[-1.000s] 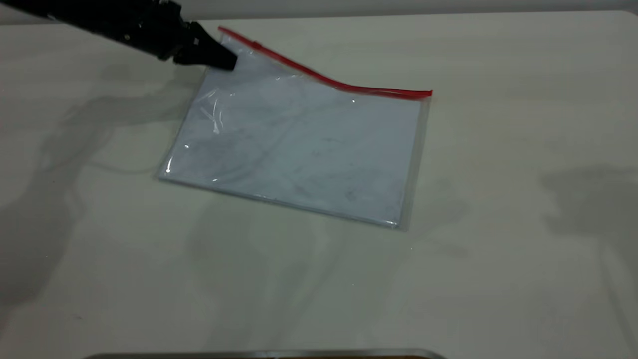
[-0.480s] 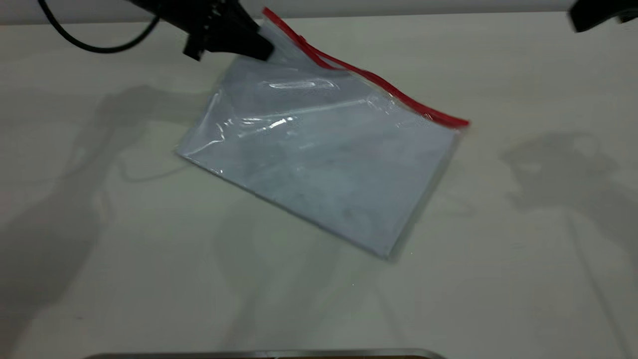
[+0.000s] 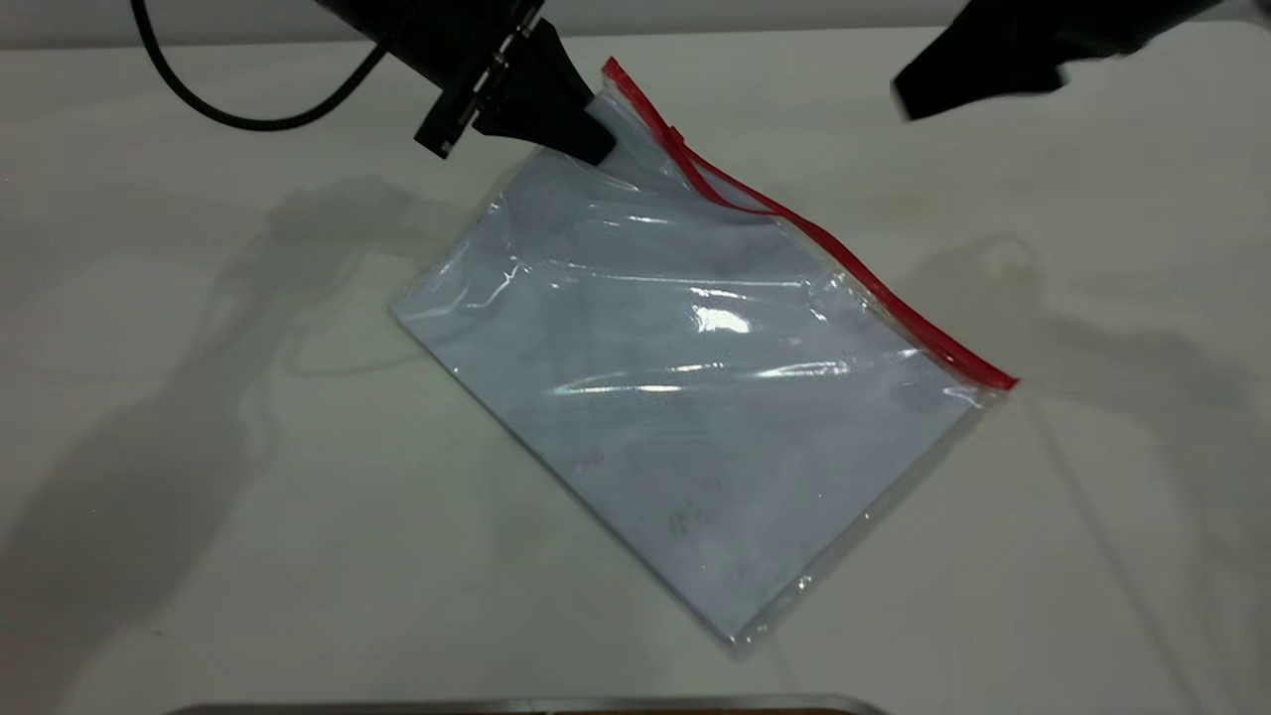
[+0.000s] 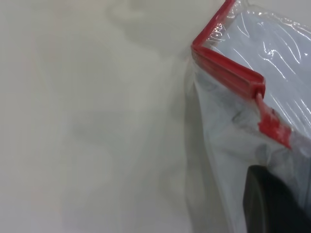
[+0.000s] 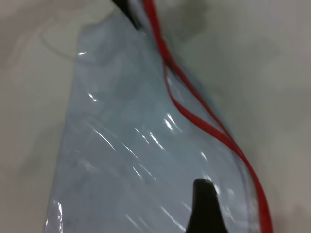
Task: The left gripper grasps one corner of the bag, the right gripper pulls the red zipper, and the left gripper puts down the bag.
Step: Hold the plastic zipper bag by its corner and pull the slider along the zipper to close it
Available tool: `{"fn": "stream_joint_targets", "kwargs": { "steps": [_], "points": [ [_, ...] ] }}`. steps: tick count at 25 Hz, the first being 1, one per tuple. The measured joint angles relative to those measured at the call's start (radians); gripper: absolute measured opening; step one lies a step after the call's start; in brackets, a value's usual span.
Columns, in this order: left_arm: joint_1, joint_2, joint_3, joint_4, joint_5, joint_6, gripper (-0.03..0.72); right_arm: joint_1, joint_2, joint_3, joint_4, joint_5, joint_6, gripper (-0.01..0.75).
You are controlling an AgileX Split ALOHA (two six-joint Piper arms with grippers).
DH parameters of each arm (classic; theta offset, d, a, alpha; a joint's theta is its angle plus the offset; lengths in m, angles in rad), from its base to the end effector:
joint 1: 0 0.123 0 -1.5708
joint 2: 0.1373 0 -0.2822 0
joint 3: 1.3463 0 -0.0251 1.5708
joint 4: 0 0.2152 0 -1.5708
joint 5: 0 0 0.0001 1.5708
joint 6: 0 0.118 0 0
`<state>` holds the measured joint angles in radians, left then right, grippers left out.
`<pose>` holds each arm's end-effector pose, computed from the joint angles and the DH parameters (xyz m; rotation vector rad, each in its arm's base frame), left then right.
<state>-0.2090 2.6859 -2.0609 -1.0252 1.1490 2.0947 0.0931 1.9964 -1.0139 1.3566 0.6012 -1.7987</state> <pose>0.4490 -0.1893 0.0500 1.8447 1.4721 -0.7783 0.3469 0.0980 0.1246 -0.8923 2.2925 0.5949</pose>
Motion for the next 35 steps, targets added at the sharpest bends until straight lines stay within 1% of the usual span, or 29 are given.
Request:
{"fn": "stream_joint_targets", "kwargs": {
  "steps": [5,11,15,23,31,35],
  "points": [
    [-0.006,0.000,0.000,0.002,0.000,0.001,0.054,0.045,0.096,-0.030,0.131,0.001,-0.148,0.585],
    [-0.026,0.000,0.000,0.004,0.001,0.000,0.054,0.047,0.186,-0.072,0.261,0.038,-0.239,0.585],
    [-0.042,0.000,0.000,0.005,0.001,0.001,0.054,0.047,0.224,-0.087,0.314,0.087,-0.267,0.585],
    [-0.070,0.000,0.000,-0.047,0.003,0.013,0.054,0.063,0.235,-0.087,0.359,0.154,-0.284,0.585],
    [-0.083,0.000,0.000,-0.058,0.005,0.016,0.054,0.078,0.235,-0.087,0.362,0.164,-0.287,0.585],
    [-0.084,0.003,0.000,-0.095,0.005,0.016,0.054,0.078,0.235,-0.087,0.363,0.164,-0.287,0.585]
  ]
}}
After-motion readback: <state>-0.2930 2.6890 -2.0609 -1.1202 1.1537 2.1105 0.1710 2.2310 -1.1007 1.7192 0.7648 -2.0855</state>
